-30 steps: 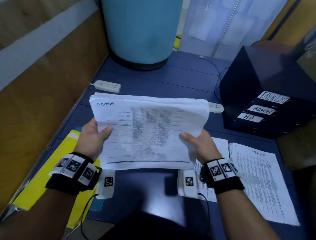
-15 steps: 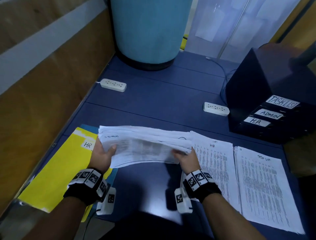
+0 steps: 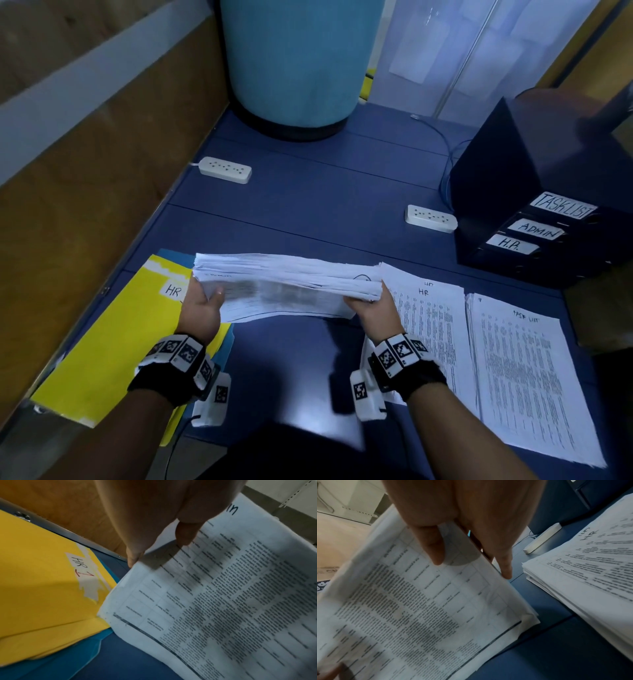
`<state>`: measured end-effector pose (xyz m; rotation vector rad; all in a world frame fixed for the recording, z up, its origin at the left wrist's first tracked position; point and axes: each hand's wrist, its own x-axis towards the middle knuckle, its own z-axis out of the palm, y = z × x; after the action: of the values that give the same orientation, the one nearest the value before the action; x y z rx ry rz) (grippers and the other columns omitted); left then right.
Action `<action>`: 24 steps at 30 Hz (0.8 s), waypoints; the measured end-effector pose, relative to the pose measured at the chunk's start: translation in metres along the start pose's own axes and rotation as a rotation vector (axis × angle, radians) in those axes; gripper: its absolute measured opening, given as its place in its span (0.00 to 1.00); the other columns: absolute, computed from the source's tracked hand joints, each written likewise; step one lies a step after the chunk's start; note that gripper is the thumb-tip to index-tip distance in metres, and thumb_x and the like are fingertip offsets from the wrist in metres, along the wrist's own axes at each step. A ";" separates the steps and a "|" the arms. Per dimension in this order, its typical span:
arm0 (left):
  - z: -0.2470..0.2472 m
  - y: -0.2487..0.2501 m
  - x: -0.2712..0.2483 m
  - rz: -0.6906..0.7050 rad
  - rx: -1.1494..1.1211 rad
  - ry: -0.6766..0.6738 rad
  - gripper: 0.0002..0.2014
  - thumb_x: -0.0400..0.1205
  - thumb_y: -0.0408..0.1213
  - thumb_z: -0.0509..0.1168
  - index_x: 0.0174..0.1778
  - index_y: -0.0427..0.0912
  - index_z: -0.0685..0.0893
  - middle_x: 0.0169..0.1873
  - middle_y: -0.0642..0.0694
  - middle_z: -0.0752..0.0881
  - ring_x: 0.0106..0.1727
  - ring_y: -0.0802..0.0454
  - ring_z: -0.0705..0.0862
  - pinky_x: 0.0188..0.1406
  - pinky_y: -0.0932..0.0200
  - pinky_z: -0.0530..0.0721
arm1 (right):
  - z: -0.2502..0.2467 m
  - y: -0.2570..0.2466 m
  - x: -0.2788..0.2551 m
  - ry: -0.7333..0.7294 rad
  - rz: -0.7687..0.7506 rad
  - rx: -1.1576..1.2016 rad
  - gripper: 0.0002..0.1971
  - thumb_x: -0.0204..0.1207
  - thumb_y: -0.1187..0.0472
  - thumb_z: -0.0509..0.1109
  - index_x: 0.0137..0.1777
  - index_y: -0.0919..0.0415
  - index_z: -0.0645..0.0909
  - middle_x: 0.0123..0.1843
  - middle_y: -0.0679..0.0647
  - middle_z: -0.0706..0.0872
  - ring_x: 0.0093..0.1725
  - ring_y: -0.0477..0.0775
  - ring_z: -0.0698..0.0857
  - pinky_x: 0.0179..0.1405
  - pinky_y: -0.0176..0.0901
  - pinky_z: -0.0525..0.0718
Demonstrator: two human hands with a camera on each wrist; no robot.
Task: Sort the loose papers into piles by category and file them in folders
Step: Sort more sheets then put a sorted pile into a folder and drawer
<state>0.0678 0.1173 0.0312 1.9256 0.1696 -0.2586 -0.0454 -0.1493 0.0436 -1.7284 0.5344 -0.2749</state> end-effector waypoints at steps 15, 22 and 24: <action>0.019 0.146 -0.028 0.837 0.254 -0.023 0.13 0.77 0.25 0.58 0.53 0.39 0.83 0.42 0.49 0.81 0.48 0.42 0.80 0.45 0.63 0.70 | 0.007 -0.109 -0.008 -0.117 -0.224 -0.524 0.12 0.78 0.59 0.71 0.61 0.51 0.79 0.43 0.48 0.88 0.44 0.54 0.84 0.48 0.49 0.82; -0.013 0.106 -0.012 0.410 -0.209 -0.140 0.40 0.73 0.43 0.71 0.79 0.43 0.59 0.75 0.46 0.71 0.77 0.49 0.70 0.76 0.43 0.69 | -0.027 -0.103 -0.013 -0.101 -0.015 0.126 0.14 0.77 0.74 0.70 0.54 0.55 0.85 0.52 0.50 0.92 0.55 0.52 0.90 0.58 0.48 0.86; -0.012 0.104 -0.020 0.252 -0.360 -0.380 0.29 0.81 0.33 0.67 0.77 0.41 0.64 0.67 0.45 0.80 0.68 0.53 0.80 0.67 0.50 0.80 | -0.030 -0.100 -0.011 -0.114 -0.008 0.223 0.15 0.77 0.75 0.69 0.55 0.55 0.84 0.52 0.51 0.92 0.56 0.54 0.90 0.59 0.50 0.86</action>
<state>0.0749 0.0915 0.1346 1.4913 -0.2628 -0.3904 -0.0488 -0.1544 0.1484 -1.5199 0.3983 -0.2305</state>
